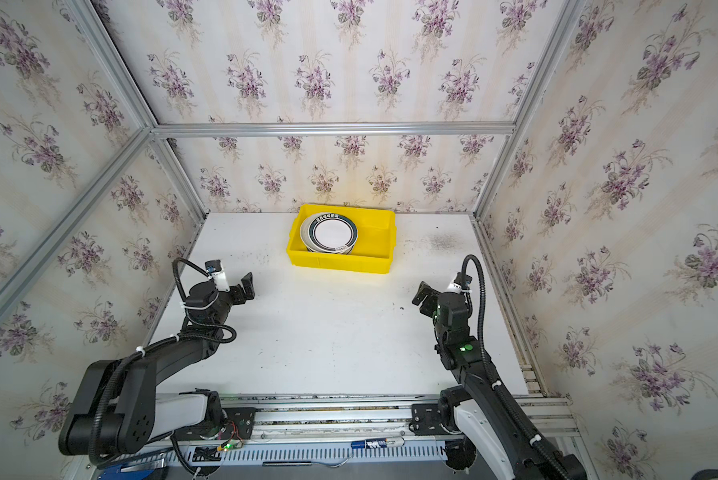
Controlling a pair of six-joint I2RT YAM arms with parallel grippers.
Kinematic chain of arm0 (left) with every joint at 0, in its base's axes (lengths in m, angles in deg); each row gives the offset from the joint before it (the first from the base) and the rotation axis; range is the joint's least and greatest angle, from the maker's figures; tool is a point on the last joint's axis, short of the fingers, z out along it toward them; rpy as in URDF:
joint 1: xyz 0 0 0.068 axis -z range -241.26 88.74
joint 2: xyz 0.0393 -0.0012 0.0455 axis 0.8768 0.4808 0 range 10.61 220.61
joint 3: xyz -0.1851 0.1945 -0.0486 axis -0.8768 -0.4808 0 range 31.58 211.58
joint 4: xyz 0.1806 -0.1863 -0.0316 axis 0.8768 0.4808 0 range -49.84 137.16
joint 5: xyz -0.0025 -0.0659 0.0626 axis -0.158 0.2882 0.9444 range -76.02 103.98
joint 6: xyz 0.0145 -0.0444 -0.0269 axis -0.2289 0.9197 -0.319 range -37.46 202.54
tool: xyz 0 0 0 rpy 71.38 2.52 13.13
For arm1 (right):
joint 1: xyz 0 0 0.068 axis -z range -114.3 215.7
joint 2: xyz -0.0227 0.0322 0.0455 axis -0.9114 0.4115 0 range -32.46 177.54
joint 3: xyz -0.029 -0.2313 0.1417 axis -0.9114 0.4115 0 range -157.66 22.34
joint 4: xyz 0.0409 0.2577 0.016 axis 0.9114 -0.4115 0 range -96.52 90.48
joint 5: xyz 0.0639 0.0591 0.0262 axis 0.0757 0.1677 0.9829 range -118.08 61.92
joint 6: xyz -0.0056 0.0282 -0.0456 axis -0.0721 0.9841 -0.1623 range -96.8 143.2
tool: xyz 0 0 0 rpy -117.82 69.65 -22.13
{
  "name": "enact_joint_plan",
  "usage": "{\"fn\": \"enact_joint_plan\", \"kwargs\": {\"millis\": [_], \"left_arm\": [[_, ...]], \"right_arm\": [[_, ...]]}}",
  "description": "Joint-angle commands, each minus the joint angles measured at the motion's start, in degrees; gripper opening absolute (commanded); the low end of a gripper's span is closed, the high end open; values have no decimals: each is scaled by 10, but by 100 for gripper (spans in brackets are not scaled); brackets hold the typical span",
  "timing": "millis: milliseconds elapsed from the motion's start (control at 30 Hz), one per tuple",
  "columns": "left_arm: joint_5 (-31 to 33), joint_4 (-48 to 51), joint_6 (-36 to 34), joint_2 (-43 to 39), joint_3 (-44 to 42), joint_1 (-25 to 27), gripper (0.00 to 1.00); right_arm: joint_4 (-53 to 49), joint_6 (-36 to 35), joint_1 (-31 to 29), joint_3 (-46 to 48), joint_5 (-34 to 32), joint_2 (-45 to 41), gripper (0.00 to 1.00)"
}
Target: Place the plates into the plastic bin on the countertop
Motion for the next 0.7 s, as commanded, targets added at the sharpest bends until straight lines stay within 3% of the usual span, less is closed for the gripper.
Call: {"fn": "enact_joint_plan", "kwargs": {"millis": [0,167,400,500,567,667], "left_arm": [[-7,-89,-37,12,-17,5,100],[61,-143,-63,13,-46,48,100],[73,-133,-57,17,-38,47,100],[73,-132,-56,18,-37,47,100],[73,-132,-56,18,-37,47,100],[73,-132,-56,18,-37,47,100]], "right_arm": [[9,-14,0,3,-26,-5,99],[46,-44,0,20,-65,-2,99],[146,-93,1,49,-144,49,99],[233,-107,3,66,-137,82,99],[297,-147,3,67,-124,117,99],[270,-238,3,30,-121,145,99]]}}
